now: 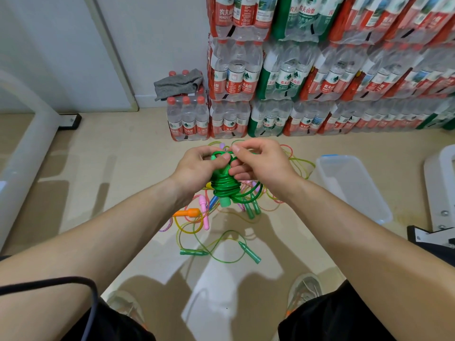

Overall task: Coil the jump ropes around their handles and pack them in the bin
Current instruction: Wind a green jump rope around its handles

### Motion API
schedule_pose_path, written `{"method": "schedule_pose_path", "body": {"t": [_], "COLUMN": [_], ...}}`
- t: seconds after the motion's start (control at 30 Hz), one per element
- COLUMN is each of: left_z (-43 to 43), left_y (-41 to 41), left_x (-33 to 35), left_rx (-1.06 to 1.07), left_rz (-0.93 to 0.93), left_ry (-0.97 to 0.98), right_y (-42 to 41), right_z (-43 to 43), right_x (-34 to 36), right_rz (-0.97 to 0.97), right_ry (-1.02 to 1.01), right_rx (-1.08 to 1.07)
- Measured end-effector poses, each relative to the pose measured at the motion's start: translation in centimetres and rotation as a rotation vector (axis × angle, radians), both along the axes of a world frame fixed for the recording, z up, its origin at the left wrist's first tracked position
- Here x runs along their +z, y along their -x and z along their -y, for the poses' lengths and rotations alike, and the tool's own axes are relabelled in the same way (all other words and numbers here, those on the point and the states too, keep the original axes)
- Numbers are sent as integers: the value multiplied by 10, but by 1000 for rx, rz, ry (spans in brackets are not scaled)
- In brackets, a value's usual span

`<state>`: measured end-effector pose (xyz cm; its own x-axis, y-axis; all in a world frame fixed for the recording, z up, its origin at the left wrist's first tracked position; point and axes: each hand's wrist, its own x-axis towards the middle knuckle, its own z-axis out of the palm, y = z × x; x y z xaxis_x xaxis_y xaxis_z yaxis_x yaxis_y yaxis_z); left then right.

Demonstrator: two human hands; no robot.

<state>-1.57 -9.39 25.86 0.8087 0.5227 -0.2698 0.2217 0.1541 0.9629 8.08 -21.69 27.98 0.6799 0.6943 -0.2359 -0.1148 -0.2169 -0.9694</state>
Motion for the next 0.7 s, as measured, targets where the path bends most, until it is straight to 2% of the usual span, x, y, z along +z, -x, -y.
{"method": "schedule_pose_path", "body": {"t": [0.23, 0.5, 0.7], "left_z": [1, 3, 6], "left_y": [-1, -2, -1], "left_x": [-6, -11, -6], "left_rx": [32, 75, 81], "left_rz": [-22, -58, -56], "left_ry": [-253, -521, -594], "right_y": [-3, -4, -3], "right_z": [-1, 2, 3], "right_x": [-1, -1, 0], "right_rz": [-317, -351, -366], "right_ry": [3, 134, 155], "right_rx": [-130, -60, -33]}}
